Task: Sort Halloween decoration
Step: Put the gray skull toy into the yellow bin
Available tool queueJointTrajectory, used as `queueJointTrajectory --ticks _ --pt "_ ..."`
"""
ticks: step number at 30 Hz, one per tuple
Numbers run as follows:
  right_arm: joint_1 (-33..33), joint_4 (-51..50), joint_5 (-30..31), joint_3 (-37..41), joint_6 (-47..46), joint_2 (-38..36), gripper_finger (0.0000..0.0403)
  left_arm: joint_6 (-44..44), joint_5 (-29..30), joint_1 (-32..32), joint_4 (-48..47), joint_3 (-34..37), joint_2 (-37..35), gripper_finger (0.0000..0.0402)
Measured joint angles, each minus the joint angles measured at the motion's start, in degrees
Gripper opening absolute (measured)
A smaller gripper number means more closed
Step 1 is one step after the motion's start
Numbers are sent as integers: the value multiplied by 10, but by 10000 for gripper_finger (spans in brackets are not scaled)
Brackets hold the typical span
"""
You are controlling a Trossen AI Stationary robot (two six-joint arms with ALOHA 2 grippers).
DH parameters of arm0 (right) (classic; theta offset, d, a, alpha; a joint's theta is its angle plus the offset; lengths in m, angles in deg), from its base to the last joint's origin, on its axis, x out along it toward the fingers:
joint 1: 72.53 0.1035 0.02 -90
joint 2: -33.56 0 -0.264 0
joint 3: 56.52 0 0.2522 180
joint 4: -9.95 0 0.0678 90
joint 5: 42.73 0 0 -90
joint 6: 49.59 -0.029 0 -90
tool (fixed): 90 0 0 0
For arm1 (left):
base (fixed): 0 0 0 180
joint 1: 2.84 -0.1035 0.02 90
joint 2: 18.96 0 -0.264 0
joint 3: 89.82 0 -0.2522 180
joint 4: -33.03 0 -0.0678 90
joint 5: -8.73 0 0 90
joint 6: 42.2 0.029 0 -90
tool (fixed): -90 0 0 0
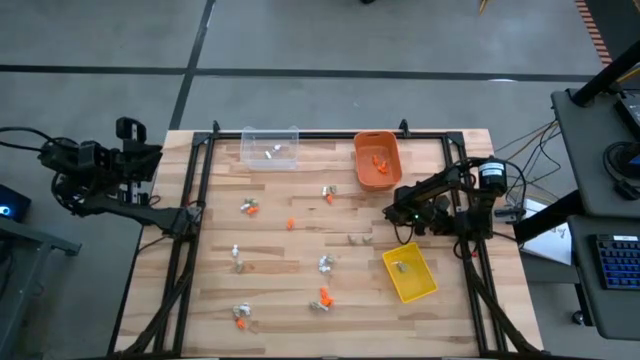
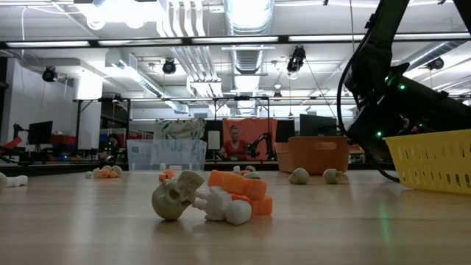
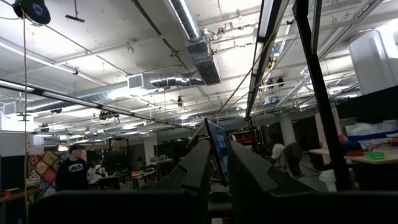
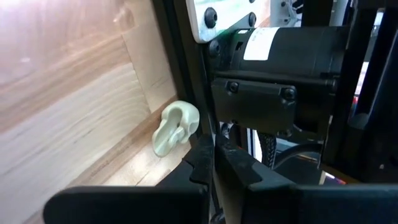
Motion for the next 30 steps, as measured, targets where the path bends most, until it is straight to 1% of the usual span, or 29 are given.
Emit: queueJointTrajectory --ticks 6,11,19,24,27,30 --pt "-3 3 17 0 -25 -1 9 0 0 0 0 0 0 40" --pt "-11 7 19 -3 -62 -1 9 0 0 0 0 0 0 40" --pt "-6 13 28 -3 -89 -1 9 -5 0 0 -3 0 0 40" --pt "1 14 16 -4 -82 0 9 -5 0 0 -4 0 0 40" --pt "10 15 15 -4 -96 0 9 -5 0 0 -6 0 0 40" --pt "4 16 17 -4 -100 0 9 -5 0 0 -7 0 0 40"
